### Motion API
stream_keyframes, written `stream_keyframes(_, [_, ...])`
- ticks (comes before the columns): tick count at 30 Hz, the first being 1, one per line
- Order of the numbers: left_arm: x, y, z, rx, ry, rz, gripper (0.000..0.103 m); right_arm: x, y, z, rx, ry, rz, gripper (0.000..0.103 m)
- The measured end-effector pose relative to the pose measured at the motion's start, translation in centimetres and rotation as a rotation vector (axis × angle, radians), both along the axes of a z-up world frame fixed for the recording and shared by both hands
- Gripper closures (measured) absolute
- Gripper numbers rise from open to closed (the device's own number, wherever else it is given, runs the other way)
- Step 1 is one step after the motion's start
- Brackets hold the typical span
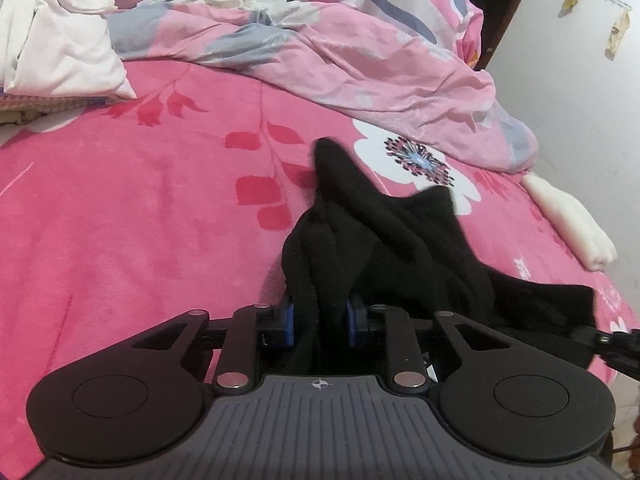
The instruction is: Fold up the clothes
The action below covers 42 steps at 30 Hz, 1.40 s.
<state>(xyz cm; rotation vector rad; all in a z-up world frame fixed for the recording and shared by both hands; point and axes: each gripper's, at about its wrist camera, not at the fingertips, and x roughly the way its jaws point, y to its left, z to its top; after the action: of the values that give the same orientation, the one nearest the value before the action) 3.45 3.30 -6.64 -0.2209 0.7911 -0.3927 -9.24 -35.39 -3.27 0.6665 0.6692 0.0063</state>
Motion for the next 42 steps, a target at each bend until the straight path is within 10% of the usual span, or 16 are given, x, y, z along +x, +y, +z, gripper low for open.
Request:
stream_keyframes(6, [-1.2,0.8,-0.2,-0.008,0.027,-0.027,0.079,-1.3,-2.9,-3.1,0.115,0.069,-0.11,0.099])
stream_keyframes(11, [-2.8,0.1,2.7,0.067,-0.115,-0.057,0.064,-0.9,-2.4,-3.8,0.101,0.052,-0.101,0.099])
stream_keyframes(19, [-1.6,-10.2,2.8,0.195,-0.185,-0.384,0.039,-1.3,-2.0,-3.2,0.078,-0.062,-0.077,0.099])
stream_keyframes(22, [-0.4,-13.2,1.0,0.296,-0.17,-0.402,0.056,-1.4,-2.3,-3.0,0.09,-0.078,-0.078,0.099])
stream_keyframes(24, [-0.1,-13.1,0.7,0.295,-0.188,-0.388,0.087,-1.5,-2.4,-3.1,0.098,-0.083,-0.078,0.098])
stream_keyframes(42, [-1.5,2.4,7.5,0.179,-0.263,0.122,0.101,-0.7,-2.8,-3.5,0.128,-0.104,-0.125,0.099])
